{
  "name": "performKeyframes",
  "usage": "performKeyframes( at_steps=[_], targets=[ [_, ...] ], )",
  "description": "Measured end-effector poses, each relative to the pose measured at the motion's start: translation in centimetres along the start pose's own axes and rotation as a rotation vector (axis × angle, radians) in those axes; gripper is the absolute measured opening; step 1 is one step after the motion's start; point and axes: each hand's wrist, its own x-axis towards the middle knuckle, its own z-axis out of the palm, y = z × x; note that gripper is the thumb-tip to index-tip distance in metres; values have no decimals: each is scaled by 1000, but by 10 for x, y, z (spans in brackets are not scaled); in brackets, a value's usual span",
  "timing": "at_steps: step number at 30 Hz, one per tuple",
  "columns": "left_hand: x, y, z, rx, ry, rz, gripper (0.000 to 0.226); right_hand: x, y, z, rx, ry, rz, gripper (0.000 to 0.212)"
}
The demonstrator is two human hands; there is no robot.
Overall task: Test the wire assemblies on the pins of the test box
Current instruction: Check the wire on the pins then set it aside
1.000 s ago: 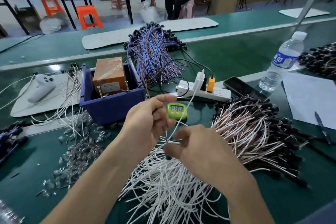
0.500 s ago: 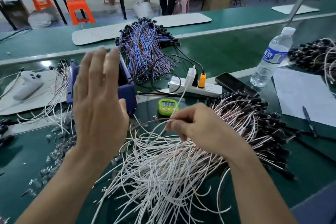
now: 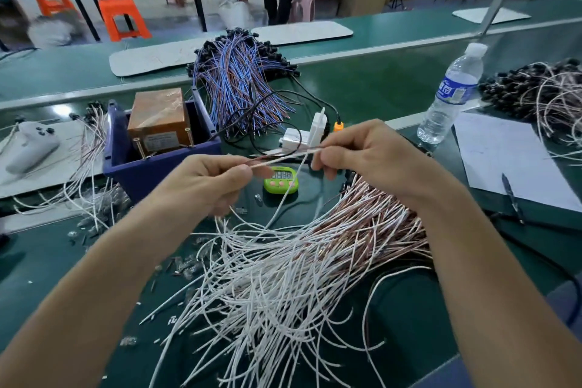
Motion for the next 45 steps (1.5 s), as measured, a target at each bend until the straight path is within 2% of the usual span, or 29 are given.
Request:
performKeyframes(
  at_steps=[1,4,7,10,13,17,19,24,28,32,34,37,39,42,45],
  targets=[
    [0,2,-4,94,-15,-2,24,-2,4,-3,-120,-3,38,17],
    [1,2,-11,610,-6,51,18,-8,18,-9,-564,88,146,11],
    [2,-2,-6,812,9,76,19,-18,22,-18,-782,248,154,14],
    [1,-12,3,1081,-97,9,27,-22,41,-34,-906,399,70,22],
    [2,-28,13,1061,-195,-80,42,-24,67,-40,-1011,454,25,28],
    [0,-51,30,897,-123,-87,21,-27,99,-40,-995,399,105,42],
    [-5,-59,33,843,-135,-107,22,-27,106,-41,-936,408,110,48],
    [-10,-60,30,887,-207,-95,31,-31,100,-43,-871,394,138,59],
    [-4,-51,34,820,-111,-65,32,-36,85,-27,-821,450,50,64],
    [11,-55,50,748,-9,36,34,-35,76,17,-716,256,-7,53],
    [20,-63,62,814,-15,58,53,-33,81,39,-726,174,-3,43],
    [27,-74,75,1050,-120,30,81,-31,94,56,-850,103,51,49],
    [26,-81,76,1179,-136,30,78,-32,101,56,-899,110,70,52],
    [23,-83,74,1367,-58,120,68,-32,109,53,-874,215,63,44],
    [19,-80,77,1407,6,174,52,-31,111,54,-848,273,55,40]
  ],
)
